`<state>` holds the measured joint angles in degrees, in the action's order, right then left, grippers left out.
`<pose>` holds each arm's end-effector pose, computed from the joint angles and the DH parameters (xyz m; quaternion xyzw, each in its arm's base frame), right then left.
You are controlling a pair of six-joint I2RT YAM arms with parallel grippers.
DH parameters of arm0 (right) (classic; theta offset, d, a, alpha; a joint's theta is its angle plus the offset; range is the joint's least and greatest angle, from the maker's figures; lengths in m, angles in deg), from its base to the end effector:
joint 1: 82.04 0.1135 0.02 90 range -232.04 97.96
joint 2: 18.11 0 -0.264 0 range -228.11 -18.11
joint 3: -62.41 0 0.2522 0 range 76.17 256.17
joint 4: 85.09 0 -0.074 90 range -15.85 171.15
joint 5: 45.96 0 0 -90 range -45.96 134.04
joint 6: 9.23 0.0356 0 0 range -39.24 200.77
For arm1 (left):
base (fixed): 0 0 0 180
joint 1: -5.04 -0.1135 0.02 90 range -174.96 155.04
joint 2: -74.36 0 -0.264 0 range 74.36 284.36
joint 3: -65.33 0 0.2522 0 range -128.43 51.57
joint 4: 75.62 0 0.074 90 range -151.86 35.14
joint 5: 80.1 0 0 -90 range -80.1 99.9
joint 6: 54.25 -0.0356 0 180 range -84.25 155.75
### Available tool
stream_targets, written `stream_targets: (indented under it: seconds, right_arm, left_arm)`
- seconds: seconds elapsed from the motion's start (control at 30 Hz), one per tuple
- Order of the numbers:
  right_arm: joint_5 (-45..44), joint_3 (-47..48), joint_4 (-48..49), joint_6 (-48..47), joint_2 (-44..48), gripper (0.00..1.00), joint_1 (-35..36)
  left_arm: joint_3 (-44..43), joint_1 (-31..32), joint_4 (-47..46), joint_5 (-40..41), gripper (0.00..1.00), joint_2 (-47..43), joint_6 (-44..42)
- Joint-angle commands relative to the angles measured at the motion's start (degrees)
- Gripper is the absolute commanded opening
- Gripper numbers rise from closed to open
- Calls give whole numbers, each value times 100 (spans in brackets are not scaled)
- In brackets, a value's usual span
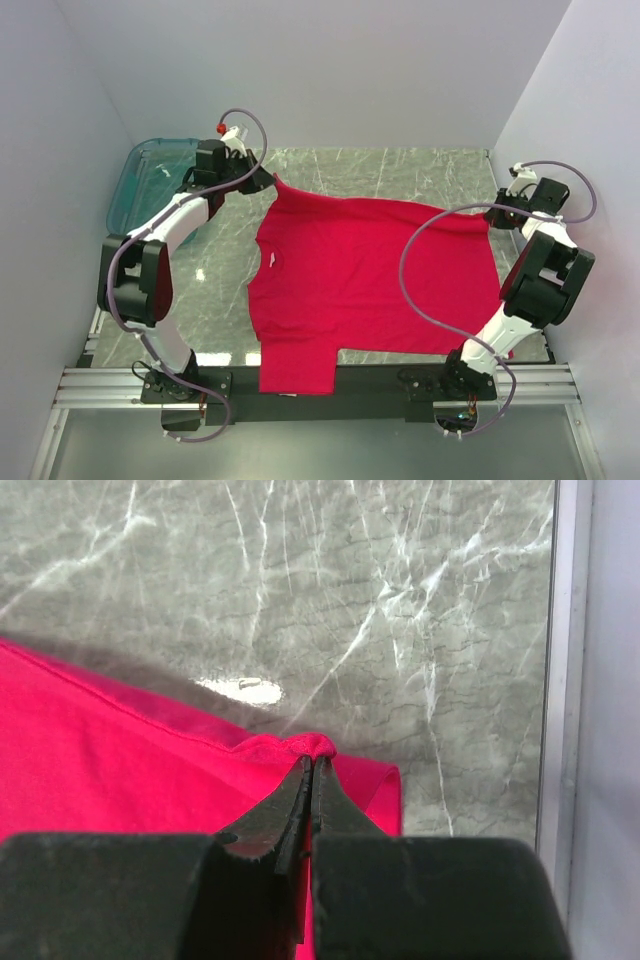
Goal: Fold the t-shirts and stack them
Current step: Fold the tshirt
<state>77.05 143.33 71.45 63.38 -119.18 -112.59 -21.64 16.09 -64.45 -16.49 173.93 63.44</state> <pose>0.3394 -0.1778 0.2141 -0.0102 0.8883 0.0852 0.4512 0.3963 -0.0935 0.2761 0.0054 0.8249 -0.3568 0.4384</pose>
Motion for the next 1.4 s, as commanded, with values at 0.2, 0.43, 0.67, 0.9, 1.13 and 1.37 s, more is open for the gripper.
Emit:
stream_targets:
  seconds: [0.2, 0.43, 0.67, 0.9, 1.13, 1.37]
  right_arm:
    - [21, 61, 284, -256, 9, 0, -30]
    - [-32, 17, 363, -274, 18, 1, -48]
    - [-32, -1, 389, -274, 44, 1, -48]
    - [-23, -53, 424, -274, 88, 1, -74]
    - [-32, -97, 460, -265, 97, 1, -92]
    - [-67, -27, 442, -239, 44, 2, -101]
  left_arm:
    - [184, -15, -339, -226, 0, -447, -96]
    - [298, -24, -286, -191, 0, -596, -131]
    - [430, -24, -251, -173, 0, -720, -175]
    - [588, -24, -251, -156, 0, -887, -184]
    - [746, -15, -286, -164, 0, -992, -158]
    - [843, -6, -312, -217, 0, -1097, -105]
